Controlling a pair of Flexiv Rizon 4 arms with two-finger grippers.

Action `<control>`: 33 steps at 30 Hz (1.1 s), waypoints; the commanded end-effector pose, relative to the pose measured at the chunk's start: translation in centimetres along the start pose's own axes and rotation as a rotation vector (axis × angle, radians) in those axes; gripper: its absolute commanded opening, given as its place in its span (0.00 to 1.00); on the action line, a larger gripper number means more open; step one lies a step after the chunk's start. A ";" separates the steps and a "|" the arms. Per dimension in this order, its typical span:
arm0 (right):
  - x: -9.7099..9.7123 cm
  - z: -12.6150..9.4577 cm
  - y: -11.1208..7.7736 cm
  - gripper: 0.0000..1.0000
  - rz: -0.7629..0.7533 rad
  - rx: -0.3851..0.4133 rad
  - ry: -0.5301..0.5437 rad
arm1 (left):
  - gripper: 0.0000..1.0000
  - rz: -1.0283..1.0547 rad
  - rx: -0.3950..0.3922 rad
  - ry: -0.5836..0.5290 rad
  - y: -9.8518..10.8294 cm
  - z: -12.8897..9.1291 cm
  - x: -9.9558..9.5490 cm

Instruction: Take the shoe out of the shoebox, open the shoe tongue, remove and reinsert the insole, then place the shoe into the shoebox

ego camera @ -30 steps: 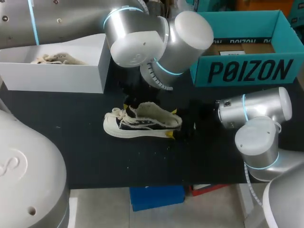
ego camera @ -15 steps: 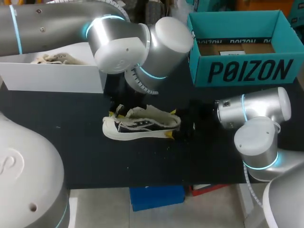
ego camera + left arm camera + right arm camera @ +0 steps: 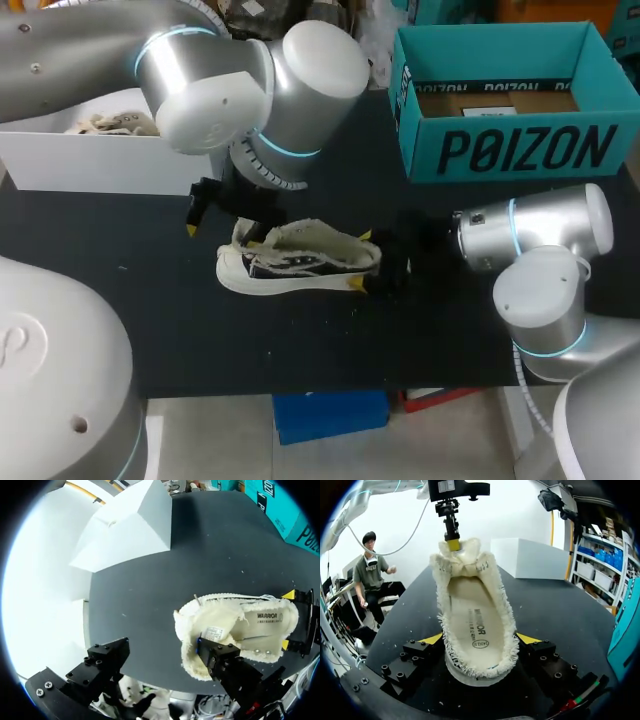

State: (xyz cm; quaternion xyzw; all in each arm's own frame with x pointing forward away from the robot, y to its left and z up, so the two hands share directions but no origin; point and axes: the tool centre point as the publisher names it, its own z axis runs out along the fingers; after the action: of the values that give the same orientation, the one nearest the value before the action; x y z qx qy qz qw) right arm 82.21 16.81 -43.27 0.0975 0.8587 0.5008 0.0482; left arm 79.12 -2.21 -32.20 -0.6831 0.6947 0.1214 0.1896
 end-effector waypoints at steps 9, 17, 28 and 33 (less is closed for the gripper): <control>-0.1 0.0 -0.3 0.00 0.001 0.002 -0.002 | 1.00 -0.030 -0.037 0.056 0.6 3.5 -1.9; -0.1 0.0 -0.3 0.00 0.001 0.002 -0.002 | 1.00 -0.033 -0.060 0.074 1.0 5.2 -1.9; -0.1 0.0 -0.3 0.00 0.001 0.002 -0.002 | 1.00 -0.004 0.004 0.117 0.9 2.6 -2.8; -0.1 0.0 -0.3 0.00 0.001 0.002 -0.002 | 1.00 0.094 0.086 0.194 0.8 -0.6 -3.1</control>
State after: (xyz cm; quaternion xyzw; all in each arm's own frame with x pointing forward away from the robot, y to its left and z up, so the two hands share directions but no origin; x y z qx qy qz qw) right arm 82.24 16.75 -43.27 0.0980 0.8587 0.5007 0.0486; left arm 79.44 -0.59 -32.63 -0.6635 0.7304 0.0657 0.1482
